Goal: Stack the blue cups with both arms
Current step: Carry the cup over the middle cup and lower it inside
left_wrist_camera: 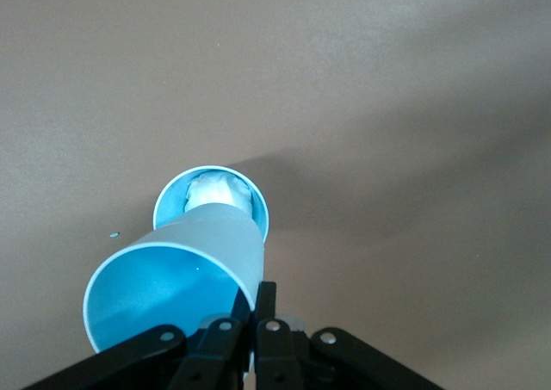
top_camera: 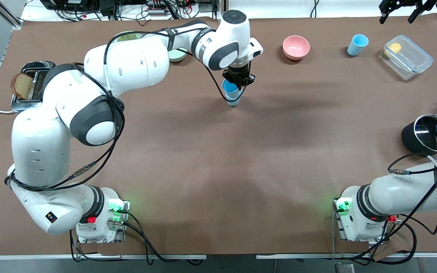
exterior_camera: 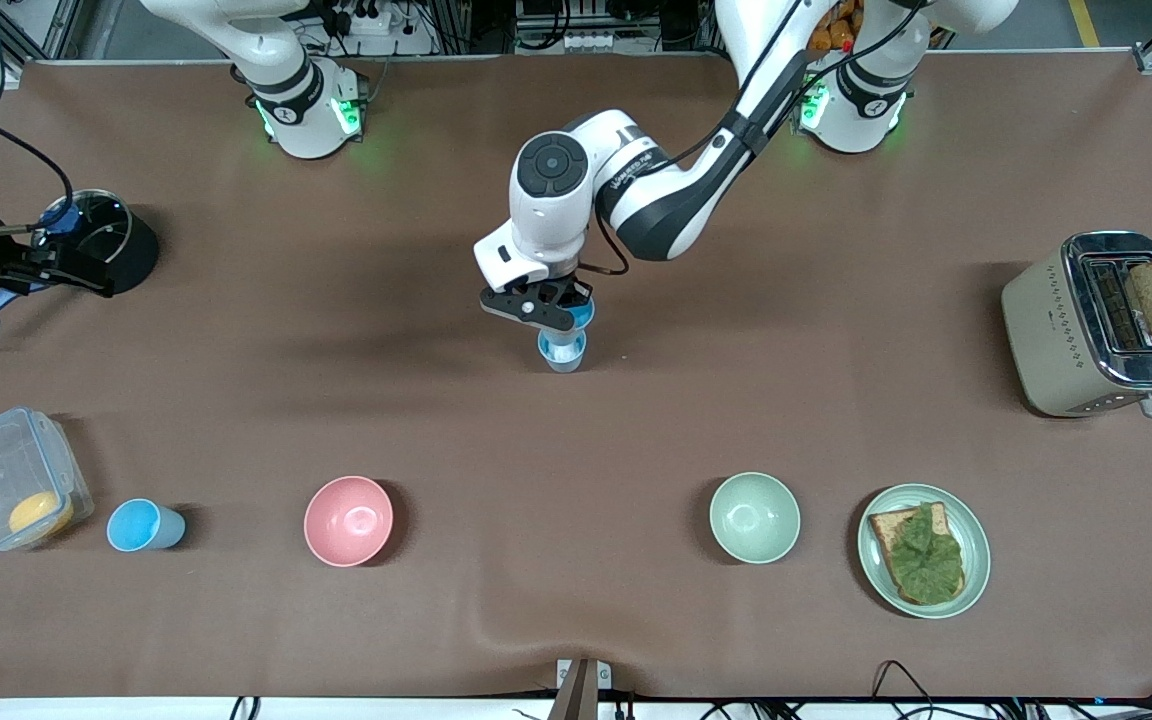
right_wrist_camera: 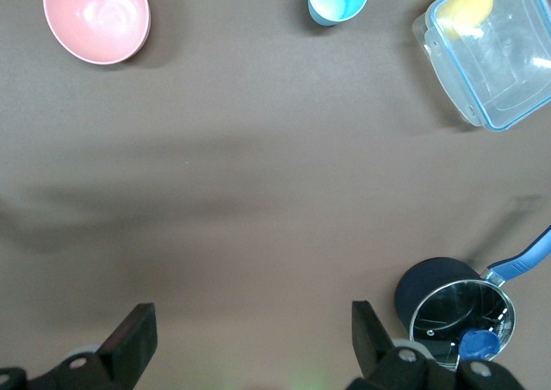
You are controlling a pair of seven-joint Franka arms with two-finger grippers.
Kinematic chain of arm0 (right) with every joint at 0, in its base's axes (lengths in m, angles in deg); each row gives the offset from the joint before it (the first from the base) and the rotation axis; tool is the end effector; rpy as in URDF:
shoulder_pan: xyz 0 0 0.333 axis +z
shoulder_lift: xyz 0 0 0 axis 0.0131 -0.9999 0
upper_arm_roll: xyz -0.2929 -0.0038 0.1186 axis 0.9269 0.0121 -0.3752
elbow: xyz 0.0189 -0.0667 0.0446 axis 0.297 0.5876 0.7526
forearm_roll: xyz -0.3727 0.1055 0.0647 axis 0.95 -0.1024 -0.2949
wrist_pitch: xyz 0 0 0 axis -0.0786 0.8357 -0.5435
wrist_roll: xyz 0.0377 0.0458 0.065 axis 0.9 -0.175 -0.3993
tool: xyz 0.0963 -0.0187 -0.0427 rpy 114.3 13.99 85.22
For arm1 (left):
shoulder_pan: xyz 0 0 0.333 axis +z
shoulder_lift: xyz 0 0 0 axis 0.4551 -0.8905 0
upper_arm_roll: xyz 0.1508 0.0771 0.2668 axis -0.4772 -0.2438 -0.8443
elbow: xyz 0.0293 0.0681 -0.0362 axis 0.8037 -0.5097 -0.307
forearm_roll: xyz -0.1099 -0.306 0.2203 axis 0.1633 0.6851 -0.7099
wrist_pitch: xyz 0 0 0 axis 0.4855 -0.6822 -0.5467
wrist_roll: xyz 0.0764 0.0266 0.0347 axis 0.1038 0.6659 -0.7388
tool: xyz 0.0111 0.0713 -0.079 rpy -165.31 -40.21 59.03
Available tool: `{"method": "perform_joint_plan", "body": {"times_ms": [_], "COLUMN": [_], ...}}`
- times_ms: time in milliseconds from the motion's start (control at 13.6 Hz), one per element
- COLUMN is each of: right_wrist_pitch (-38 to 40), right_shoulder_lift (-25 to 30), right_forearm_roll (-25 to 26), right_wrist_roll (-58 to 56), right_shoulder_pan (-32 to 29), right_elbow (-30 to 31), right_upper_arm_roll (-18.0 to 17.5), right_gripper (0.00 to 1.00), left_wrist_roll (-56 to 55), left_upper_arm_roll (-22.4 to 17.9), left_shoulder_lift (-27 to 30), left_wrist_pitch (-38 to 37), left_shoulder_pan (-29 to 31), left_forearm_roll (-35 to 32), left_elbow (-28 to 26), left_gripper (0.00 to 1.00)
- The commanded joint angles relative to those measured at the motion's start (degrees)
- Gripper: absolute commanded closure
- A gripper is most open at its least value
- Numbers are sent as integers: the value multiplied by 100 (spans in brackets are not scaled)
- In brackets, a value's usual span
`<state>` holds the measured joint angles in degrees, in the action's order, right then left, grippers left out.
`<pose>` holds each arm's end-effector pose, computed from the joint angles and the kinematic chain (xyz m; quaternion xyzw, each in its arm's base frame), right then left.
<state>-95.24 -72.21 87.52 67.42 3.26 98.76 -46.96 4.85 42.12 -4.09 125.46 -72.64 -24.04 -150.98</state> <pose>0.5675 -0.0322 0.5745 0.9977 -0.0157 -0.0654 0.0097 0.4526 -0.5672 0.3300 0.9862 -0.1566 -0.0075 0.0537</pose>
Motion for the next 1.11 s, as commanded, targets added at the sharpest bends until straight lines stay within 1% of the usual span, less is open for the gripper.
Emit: {"method": "perform_joint_plan", "body": {"times_ms": [0, 369, 442, 590, 1032], "right_wrist_pitch": [22, 22, 22, 22, 22], "right_shoulder_lift": [117, 117, 117, 117, 117], "right_forearm_roll": [95, 87, 87, 87, 87], "right_wrist_roll": [-43, -43, -43, -43, -43], "right_shoulder_pan": [-111, -111, -111, -111, -111], "right_elbow": [68, 77, 77, 68, 77], "right_upper_arm_roll": [-92, -92, -92, -92, -92], "right_gripper": [0, 0, 0, 0, 0], "left_wrist_roll": [-57, -66, -57, -92, -31], "left_upper_arm_roll": [-101, -146, -146, -146, -146], "left_shoulder_lift": [-78, -78, -78, -78, -78], "left_wrist_pitch": [4, 22, 22, 30, 180], "left_shoulder_pan": [-66, -66, -66, -66, -57], "left_forearm_roll": [-138, -138, -138, -138, -147], "left_elbow": [166, 158, 158, 158, 122], "left_gripper": [100, 100, 94, 89, 86]}}
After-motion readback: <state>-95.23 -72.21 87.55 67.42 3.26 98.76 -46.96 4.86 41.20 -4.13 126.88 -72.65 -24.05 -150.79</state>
